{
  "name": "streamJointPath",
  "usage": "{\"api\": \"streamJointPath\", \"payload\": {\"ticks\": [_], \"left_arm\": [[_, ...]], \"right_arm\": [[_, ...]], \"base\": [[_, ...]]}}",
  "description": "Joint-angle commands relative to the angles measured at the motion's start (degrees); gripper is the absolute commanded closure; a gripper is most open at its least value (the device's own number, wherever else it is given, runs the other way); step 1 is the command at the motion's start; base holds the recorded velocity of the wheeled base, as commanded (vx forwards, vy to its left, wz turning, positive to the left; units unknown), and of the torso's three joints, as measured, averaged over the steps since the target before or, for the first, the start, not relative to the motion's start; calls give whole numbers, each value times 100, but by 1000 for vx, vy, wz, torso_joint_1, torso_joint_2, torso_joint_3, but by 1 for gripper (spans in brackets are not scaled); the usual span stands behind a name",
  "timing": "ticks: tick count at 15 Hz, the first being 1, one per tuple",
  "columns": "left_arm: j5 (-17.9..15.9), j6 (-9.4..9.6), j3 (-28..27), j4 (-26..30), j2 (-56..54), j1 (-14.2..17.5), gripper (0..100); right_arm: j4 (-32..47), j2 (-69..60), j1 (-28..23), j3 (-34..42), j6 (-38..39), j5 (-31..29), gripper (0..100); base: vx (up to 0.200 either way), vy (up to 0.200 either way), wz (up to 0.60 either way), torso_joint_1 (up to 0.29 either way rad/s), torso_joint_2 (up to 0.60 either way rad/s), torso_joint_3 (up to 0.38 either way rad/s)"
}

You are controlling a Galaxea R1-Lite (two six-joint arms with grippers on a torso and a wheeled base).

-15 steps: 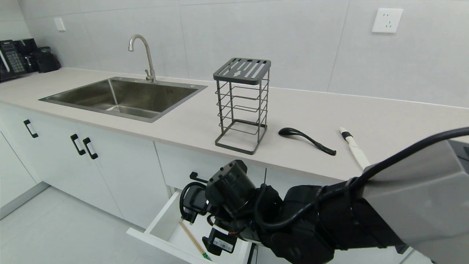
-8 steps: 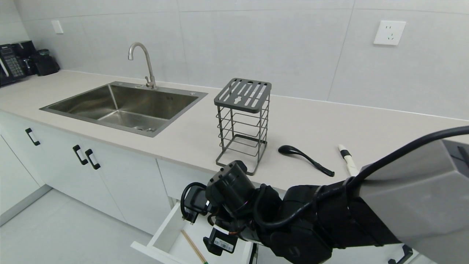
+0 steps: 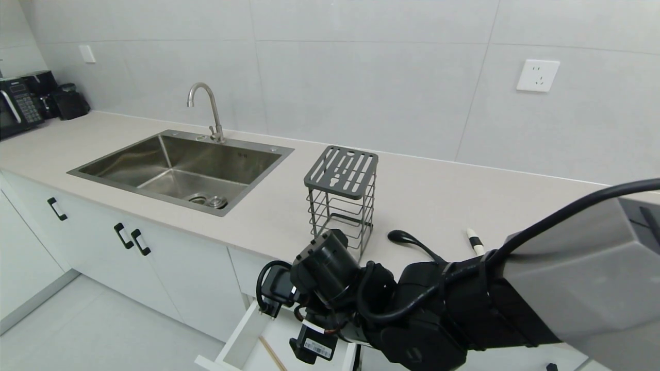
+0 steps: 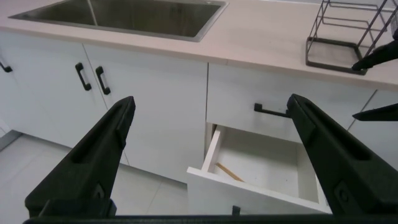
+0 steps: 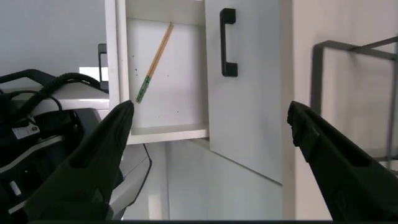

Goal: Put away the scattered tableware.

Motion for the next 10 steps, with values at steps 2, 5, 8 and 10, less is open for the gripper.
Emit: {"api": "streamJointPath", "payload": {"ticks": [2,5,8,10], "left_arm": [[-2,0,0,-1,7,0,0],[-2,0,0,-1,7,0,0],[-2,0,0,-1,7,0,0],[-2,0,0,-1,7,0,0]], "right_arm": [[-2,3,-11,202,-10,305,0],[-11,-111,-222,246,-10,384,0],[-11,-296,-230,386,-27,428,0],[-2,-498,-266,764,-27,445,0]], "base": [[0,0,0,239,-466,-222],[0,0,0,71,-124,-59],[0,0,0,0,0,0],[0,0,0,0,0,0]]}}
